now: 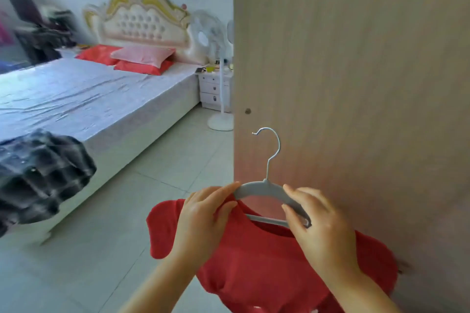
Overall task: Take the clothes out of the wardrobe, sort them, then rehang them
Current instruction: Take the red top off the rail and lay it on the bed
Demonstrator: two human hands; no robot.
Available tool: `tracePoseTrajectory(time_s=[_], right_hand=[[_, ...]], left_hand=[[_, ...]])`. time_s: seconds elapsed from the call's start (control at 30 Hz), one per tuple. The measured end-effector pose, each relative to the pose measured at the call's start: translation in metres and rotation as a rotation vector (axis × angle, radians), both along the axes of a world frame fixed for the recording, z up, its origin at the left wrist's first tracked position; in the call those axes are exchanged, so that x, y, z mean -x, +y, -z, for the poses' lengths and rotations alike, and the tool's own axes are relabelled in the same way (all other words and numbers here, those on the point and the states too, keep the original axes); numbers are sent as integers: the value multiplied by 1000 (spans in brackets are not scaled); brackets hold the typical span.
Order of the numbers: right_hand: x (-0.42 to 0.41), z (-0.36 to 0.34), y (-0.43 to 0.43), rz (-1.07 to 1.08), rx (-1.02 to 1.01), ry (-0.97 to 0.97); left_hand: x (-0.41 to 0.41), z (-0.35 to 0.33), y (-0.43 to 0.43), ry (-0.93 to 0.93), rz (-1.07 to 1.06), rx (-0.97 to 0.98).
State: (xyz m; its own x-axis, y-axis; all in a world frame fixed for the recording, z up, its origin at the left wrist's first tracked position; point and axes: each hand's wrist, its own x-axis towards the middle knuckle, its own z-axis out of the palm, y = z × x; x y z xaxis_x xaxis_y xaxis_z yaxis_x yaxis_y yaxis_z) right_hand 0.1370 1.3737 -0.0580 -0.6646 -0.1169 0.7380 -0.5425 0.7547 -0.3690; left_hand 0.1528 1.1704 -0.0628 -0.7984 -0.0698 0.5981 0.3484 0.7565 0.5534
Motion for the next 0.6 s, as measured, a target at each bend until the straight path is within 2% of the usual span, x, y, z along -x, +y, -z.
tracePoseTrajectory(time_s=[0.33,0.6], right_hand=[[78,10,-235,-278,-72,-15],[137,20,-386,-520,-46,-110]], left_hand=[[18,14,-220,-12,-345,-19],[38,21,-349,8,-571,-18]])
